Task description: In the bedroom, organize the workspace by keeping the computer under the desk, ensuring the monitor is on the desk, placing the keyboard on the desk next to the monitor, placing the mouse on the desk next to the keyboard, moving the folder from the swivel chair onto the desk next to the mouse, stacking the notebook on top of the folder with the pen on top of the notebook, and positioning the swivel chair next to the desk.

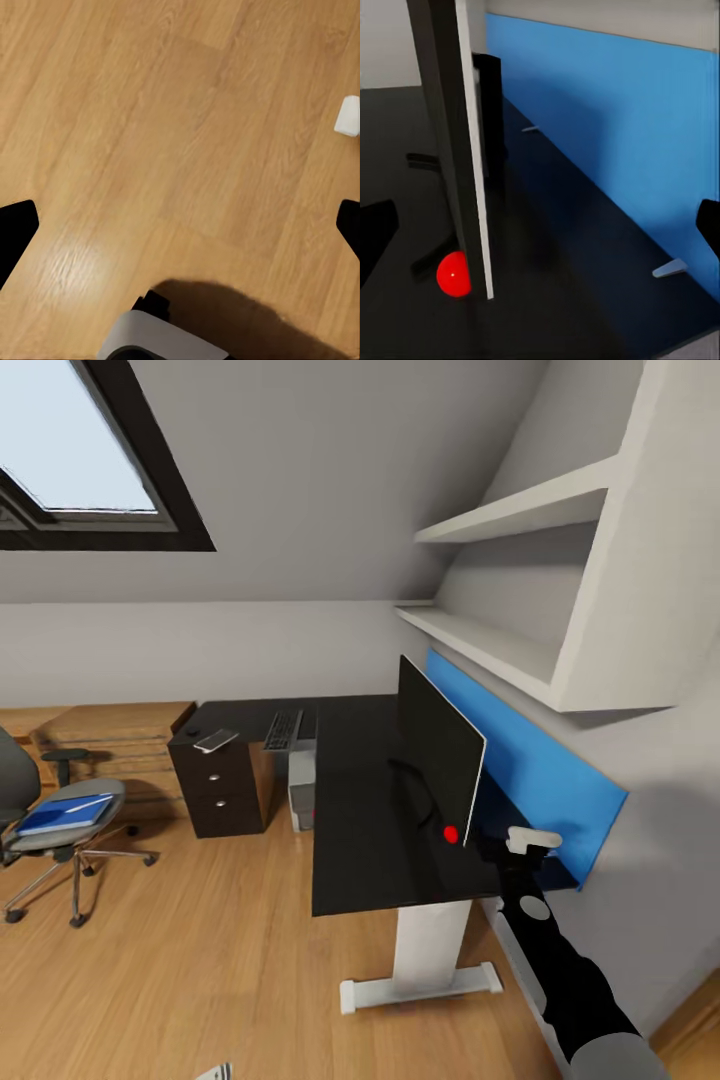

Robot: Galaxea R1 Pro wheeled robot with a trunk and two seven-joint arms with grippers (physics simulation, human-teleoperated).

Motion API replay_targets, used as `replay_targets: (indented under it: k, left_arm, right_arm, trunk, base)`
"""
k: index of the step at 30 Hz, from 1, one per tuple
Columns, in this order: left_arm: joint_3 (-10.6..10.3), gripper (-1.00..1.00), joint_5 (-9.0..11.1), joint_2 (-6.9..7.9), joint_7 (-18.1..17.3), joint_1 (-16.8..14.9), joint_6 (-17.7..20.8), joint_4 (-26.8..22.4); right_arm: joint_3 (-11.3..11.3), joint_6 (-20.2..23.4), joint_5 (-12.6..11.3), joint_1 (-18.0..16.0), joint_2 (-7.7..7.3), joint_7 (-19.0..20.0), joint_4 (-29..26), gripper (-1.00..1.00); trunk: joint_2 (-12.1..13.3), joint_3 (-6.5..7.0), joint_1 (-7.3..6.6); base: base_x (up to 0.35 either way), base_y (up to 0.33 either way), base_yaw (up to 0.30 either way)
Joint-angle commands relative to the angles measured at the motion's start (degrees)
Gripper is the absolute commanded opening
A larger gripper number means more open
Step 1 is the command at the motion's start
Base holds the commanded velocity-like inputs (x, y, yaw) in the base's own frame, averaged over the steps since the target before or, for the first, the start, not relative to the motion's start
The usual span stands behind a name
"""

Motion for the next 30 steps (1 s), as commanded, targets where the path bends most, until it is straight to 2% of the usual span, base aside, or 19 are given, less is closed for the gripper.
replay_targets:
  k: [1, 9, 17, 21, 22, 23, 26, 27, 30]
  left_arm:
    - [-0.47, 1.00, 0.53, 0.04, 0.33, -0.05, -0.25, -0.03]
    - [0.00, 1.00, 0.70, 0.24, 0.60, -0.05, -0.17, 0.03]
    - [0.11, 1.00, 0.71, 0.30, 0.66, -0.05, -0.24, 0.06]
    - [0.11, 1.00, 0.71, 0.30, 0.59, -0.05, -0.25, 0.06]
    - [0.11, 1.00, 0.71, 0.30, 0.55, -0.05, -0.25, 0.06]
    - [0.12, 1.00, 0.59, 0.31, 0.56, -0.05, -0.32, 0.06]
    - [0.12, 1.00, 0.56, 0.36, 0.66, -0.05, -0.33, 0.06]
    - [0.02, 1.00, 0.45, 0.29, 0.69, -0.05, -0.28, 0.06]
    - [-0.03, 1.00, 0.40, 0.29, 0.73, -0.05, -0.26, 0.06]
  right_arm:
    - [0.28, -0.19, -0.62, -0.06, -0.08, -0.42, -0.02, 1.00]
    - [0.67, -0.82, -0.71, -0.06, 0.45, -0.37, 1.11, 1.00]
    - [1.61, -0.88, -0.64, -0.06, 1.75, -0.42, 1.95, 1.00]
    - [3.04, -1.23, -0.62, -0.06, 2.23, -0.44, 3.25, 1.00]
    - [3.64, -2.03, -0.62, -0.06, 2.28, -0.46, 4.13, 1.00]
    - [5.00, -6.62, -0.61, -0.04, 2.36, -0.78, 6.51, 1.00]
    - [5.23, -8.09, -0.63, 0.05, 2.36, -0.85, 8.22, 1.00]
    - [5.29, -9.52, -0.72, 0.43, 2.31, -0.88, 10.87, 1.00]
    - [5.35, -11.02, -0.71, 1.58, 2.30, -0.94, 11.29, 1.00]
  trunk:
    - [-0.14, -0.14, 0.00]
    - [-0.14, -0.14, 0.00]
    - [-0.14, -0.14, 0.00]
    - [-0.14, -0.14, 0.00]
    - [-0.14, -0.14, 0.00]
    - [-0.14, -0.14, 0.00]
    - [-0.14, -0.14, 0.00]
    - [-0.14, -0.14, 0.00]
    - [-0.14, -0.14, 0.00]
  base:
    - [-0.329, -0.033, 0.000]
    - [-0.252, -0.146, 0.051]
    - [-0.037, -0.069, 0.241]
    - [-0.004, -0.009, 0.268]
    - [-0.007, -0.003, 0.271]
    - [-0.222, 0.069, 0.272]
    - [-0.264, 0.085, 0.262]
    - [-0.313, 0.105, 0.044]
    - [-0.316, 0.106, 0.027]
